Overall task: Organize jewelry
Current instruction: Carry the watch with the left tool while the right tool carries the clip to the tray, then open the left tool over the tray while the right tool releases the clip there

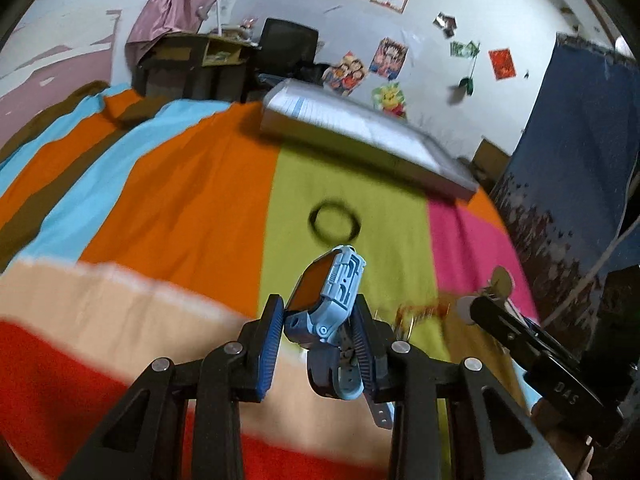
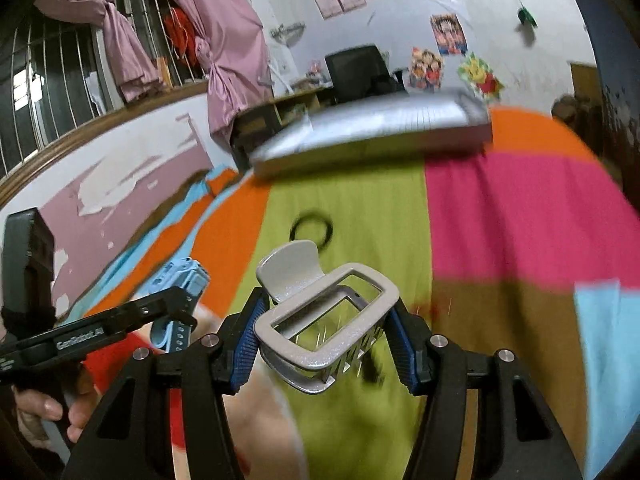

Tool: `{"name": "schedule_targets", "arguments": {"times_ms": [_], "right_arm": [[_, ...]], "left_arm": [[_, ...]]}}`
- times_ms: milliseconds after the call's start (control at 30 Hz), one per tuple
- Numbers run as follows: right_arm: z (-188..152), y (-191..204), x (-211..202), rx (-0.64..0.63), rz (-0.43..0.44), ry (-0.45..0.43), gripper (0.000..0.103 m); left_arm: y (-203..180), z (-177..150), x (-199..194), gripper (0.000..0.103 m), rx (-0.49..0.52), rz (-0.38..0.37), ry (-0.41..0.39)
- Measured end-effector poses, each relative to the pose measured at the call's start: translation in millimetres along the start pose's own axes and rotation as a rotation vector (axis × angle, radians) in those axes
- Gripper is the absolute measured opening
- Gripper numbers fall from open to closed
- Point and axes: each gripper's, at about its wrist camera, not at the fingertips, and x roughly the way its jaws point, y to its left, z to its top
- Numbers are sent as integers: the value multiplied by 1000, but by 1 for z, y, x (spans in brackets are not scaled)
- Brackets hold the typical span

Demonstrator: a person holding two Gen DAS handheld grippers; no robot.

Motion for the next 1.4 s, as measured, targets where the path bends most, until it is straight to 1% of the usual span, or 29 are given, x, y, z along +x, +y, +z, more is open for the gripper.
{"name": "schedule_targets", "arguments": {"times_ms": [33,67,133,167,233,267,300,333,400,500,567,700,800,867,900,933,967,1000,1067,1100,1167,1233,1267,1300,1333,1367,1400], "right_arm": [[12,-1,1,-9,-1,-9,52],[32,-5,6,-24,-5,-23,52],[65,-9,15,-38,-11,-45,52],[75,-10,18,-39,-12,-54,52],[113,-20,35,-48,-36,-72,52],[125,-22,41,-50,-42,-77,52],[143,-27,52,-53,-53,-85,52],[152,-26,57,-55,-58,-88,52],[180,-32,79,-60,-78,-94,52],[202,-36,107,-57,-99,-85,52],[209,-41,130,-49,-111,-63,52],[201,-49,164,-28,-136,-10,52],[192,-51,178,-21,-153,16,53],[187,-50,182,-18,-155,18,53],[186,-50,183,-14,-157,21,54],[185,-52,184,-11,-160,23,54],[185,-53,185,-4,-163,23,56],[184,-54,183,6,-162,18,60],[184,-54,173,11,-158,-10,66],[184,-53,165,6,-153,-28,68],[185,-51,153,-9,-148,-56,74],[184,-45,134,-19,-145,-91,76],[184,-42,124,-19,-131,-112,80],[182,-37,111,-28,-127,-134,86],[180,-33,99,-39,-126,-158,89],[177,-26,84,-52,-125,-187,93],[172,-17,66,-72,-124,-219,93]], "left_arm": [[-1,12,6,32,0,-7,-10],[-3,25,12,32,1,-15,-20],[-5,55,27,32,3,-26,-39],[-6,74,37,32,-1,-35,-49],[-7,99,51,32,-8,-44,-64],[-9,116,62,32,-5,-49,-75],[-10,125,70,32,-1,-49,-81],[-11,135,78,32,3,-49,-85],[-13,157,102,32,16,-46,-90],[-17,176,131,32,26,-35,-94],[-15,183,146,32,13,-32,-90],[-8,192,179,33,-29,-38,-38],[-3,192,189,34,-36,-23,-18],[-4,192,190,36,-28,-7,-30],[-5,192,189,41,-27,-14,-42],[-6,191,187,57,-26,-7,-47],[-6,192,185,69,-29,4,-54],[-6,190,180,85,-46,31,-80],[-5,188,169,86,-66,38,-117],[-5,187,164,88,-64,37,-120],[-8,183,153,90,-48,53,-129],[-13,178,135,93,-19,54,-163],[-14,175,124,94,-6,54,-185],[-17,171,110,99,6,54,-213],[-18,166,95,102,14,55,-243],[-20,163,86,102,19,55,-262],[-23,157,67,103,33,59,-294]]}}
